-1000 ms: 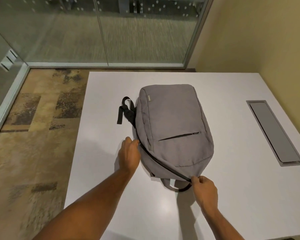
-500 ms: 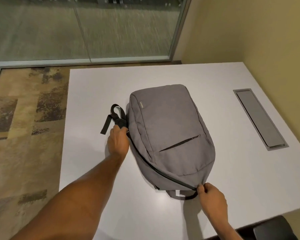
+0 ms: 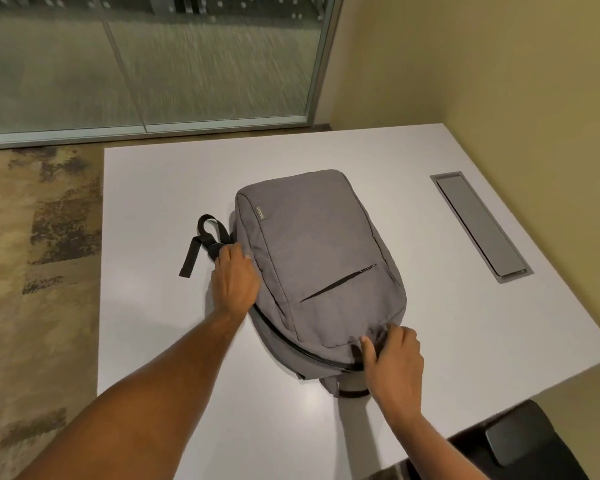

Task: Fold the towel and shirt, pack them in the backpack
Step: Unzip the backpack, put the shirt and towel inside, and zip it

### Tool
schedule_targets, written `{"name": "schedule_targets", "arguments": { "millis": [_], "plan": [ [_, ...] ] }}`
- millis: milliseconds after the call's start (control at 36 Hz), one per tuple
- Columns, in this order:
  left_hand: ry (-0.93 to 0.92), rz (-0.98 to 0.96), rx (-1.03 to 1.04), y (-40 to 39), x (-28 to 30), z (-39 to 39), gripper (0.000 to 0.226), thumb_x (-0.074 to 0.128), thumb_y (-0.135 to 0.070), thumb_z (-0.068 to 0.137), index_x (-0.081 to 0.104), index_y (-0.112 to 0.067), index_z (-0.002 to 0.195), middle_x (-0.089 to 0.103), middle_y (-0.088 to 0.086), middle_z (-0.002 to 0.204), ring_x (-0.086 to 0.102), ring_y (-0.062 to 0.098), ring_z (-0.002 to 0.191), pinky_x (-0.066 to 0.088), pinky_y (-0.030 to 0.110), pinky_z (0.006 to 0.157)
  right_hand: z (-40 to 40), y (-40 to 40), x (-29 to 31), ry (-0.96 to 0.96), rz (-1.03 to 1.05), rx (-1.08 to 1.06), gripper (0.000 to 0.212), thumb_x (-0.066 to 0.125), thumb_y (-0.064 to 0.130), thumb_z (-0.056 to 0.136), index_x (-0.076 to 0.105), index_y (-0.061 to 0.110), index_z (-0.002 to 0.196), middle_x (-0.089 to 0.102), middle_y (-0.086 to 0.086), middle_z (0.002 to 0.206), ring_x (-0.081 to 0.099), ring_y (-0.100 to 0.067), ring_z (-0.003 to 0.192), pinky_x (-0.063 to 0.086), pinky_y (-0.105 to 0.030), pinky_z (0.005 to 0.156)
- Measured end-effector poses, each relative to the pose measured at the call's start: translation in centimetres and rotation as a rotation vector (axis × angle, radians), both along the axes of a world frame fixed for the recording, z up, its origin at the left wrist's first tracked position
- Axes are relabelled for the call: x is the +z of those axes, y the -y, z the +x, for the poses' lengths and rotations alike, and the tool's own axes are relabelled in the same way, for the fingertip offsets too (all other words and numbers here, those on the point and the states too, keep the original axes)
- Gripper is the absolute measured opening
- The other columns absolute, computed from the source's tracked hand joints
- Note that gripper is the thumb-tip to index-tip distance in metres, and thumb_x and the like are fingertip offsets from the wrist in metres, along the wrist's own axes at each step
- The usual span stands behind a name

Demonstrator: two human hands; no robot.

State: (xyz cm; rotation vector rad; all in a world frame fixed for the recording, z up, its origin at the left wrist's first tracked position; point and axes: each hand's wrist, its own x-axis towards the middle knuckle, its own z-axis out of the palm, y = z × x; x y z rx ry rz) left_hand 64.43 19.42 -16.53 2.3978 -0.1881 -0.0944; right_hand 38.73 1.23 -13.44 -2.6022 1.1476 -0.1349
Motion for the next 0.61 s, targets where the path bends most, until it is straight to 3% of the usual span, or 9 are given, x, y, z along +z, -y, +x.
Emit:
{"name": "schedule_targets", "arguments": {
  "millis": [111, 222, 361, 611],
  "plan": [
    [-0.097, -0.093, -0.076, 1.1, 0.0, -1.2, 0.057, 0.042, -0.034, 0.107, 0.027, -0.012, 0.157, 0.031, 0.017, 0.161, 0.036, 0.036, 0.145, 0.038, 0.049, 0.115, 2.4, 0.1, 0.9, -0.009, -0.079, 0.201, 0.068, 0.053, 0.062, 0.096, 0.046, 0.015, 0.145, 0.048, -0.012, 0.145, 0.051, -0.033, 0.128, 0.048, -0.048, 0.101],
    [-0.230, -0.082, -0.143, 1.8, -0.7, -1.9, 0.076, 0.041, -0.052, 0.105, 0.002, -0.022, 0.164, -0.007, 0.010, 0.171, 0.008, 0.033, 0.157, 0.019, 0.048, 0.126, 5.5, 0.5, 1.0, -0.140, -0.050, 0.316, 0.093, 0.027, 0.086, 0.093, 0.011, 0.030, 0.165, 0.008, -0.008, 0.173, 0.007, -0.029, 0.159, 0.018, -0.056, 0.125],
    [-0.350, -0.072, -0.192, 2.5, 0.0, -2.4, 0.081, 0.040, -0.055, 0.104, -0.011, -0.029, 0.162, -0.024, 0.005, 0.168, 0.001, 0.032, 0.158, 0.014, 0.051, 0.126, 8.4, 1.7, 0.9, -0.320, -0.033, 0.392, 0.110, 0.030, 0.093, 0.083, -0.019, 0.034, 0.162, -0.025, -0.006, 0.170, -0.022, -0.029, 0.157, 0.004, -0.068, 0.121],
    [-0.466, -0.097, -0.202, 3.5, -0.1, -1.9, 0.078, 0.039, -0.048, 0.107, -0.012, -0.030, 0.162, -0.028, 0.003, 0.167, -0.002, 0.029, 0.158, 0.008, 0.049, 0.126, 7.7, 3.1, -1.5, -0.489, 0.109, 0.383, 0.137, 0.057, 0.090, 0.073, -0.039, 0.033, 0.152, -0.045, -0.008, 0.160, -0.031, -0.034, 0.153, 0.002, -0.075, 0.119]
  ]
}}
